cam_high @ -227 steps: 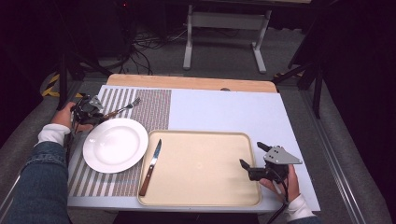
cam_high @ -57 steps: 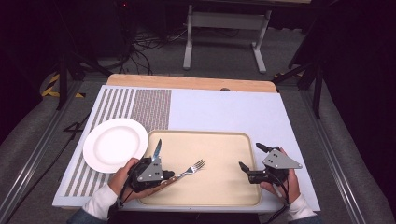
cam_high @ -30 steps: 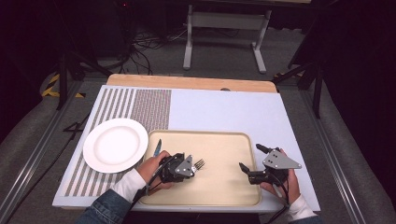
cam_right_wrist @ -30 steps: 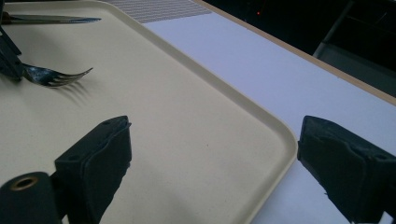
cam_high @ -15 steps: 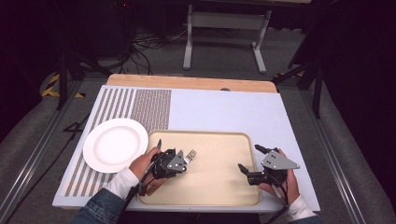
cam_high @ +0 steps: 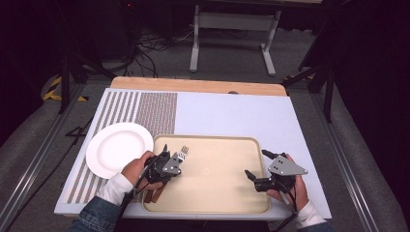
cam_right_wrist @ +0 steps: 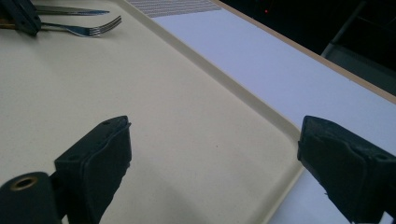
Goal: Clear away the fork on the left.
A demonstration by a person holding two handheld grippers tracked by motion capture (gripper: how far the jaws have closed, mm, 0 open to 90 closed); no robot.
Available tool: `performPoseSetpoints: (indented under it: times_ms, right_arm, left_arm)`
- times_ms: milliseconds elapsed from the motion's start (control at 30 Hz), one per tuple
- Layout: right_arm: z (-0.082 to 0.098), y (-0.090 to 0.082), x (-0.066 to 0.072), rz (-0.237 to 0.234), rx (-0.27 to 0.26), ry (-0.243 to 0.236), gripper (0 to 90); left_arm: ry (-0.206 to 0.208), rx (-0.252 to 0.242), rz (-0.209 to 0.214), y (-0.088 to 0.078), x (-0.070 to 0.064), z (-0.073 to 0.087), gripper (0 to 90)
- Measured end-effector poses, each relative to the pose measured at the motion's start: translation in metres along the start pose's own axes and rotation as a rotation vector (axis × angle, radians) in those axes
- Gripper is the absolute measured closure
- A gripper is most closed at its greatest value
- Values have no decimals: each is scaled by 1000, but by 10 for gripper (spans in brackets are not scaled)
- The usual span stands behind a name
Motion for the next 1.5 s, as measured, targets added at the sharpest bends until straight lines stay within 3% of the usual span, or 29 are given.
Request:
performPoseSetpoints:
  times_ms: [367,1133,1500]
  right_arm:
    - [-1,1,1,-6,-1,-5,106]
    - [0,0,0,-2,-2,-2,106]
    - [-1,-1,0,0,-3,-6,106]
  left_arm:
    - [-49,15,-22,-12,2,22,867]
    - [-79,-6,-39,-21,-5,37,861]
    - [-67,-25,-48,-22,-8,36,841]
Point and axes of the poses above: each handheld gripper's, and its own axes: y roughly forward along the jaws, z roughly out of its underside, x roughly to its left, the point moved 9 cm from there along y, roughly forward along the jaws, and after that the axes turned 2 degrees about z, right-handed, at the moved point
